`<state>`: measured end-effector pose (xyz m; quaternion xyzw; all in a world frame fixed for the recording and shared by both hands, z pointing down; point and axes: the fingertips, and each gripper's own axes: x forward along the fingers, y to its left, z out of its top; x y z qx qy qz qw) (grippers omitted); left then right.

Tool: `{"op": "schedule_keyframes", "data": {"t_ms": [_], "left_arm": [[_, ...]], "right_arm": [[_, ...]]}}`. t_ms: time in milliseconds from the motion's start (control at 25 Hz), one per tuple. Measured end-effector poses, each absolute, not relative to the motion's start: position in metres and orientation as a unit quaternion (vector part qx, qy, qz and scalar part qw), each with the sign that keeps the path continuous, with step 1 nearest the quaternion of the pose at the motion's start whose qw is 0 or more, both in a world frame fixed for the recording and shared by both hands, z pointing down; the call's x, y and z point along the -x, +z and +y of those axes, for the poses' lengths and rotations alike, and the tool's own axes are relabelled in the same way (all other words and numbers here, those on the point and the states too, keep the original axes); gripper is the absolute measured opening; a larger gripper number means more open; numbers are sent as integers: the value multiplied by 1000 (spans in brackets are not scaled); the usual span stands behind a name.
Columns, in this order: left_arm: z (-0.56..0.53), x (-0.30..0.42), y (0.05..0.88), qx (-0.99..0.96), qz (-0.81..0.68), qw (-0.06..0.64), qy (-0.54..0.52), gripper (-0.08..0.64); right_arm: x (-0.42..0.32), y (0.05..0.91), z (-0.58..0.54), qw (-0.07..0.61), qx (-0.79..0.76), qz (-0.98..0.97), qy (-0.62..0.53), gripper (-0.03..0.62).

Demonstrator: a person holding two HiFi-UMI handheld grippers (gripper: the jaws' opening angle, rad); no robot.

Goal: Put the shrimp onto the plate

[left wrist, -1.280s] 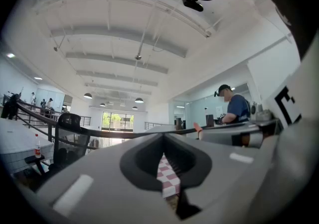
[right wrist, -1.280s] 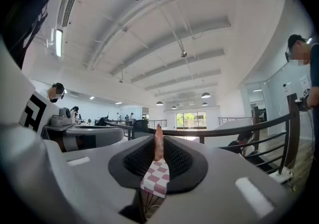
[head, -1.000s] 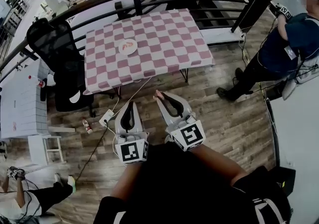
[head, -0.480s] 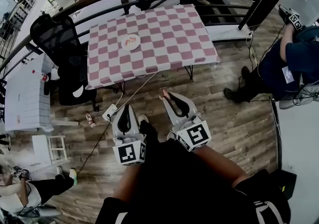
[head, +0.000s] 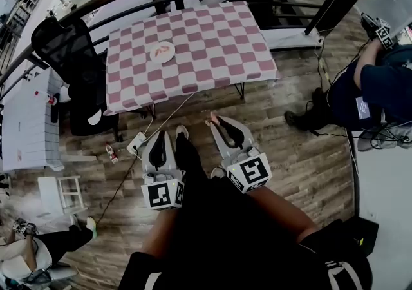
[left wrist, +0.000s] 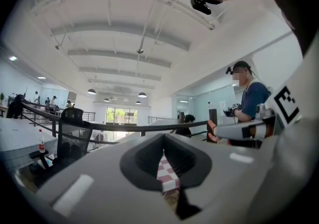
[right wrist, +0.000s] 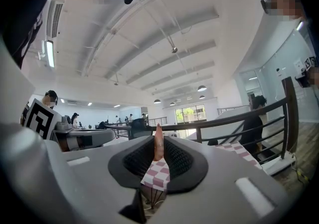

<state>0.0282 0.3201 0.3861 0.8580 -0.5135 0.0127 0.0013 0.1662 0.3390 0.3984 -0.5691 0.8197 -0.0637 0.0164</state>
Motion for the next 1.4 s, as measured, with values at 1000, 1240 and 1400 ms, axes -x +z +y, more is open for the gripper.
{"op": "schedule_keyframes", "data": {"t_ms": [1000, 1240, 1400], "left_arm": [[81, 15, 406, -878, -477, 33, 23, 9], [7, 55, 411, -870, -491, 45, 19, 9], [-40, 72, 417, -867, -495, 55, 13, 9]], "right_arm": [[-114, 401, 98, -7, 571, 818, -72, 57], [-63, 402, 23, -47, 544, 835, -61, 57], [-48, 414, -23, -60, 543, 834, -77, 57]]}}
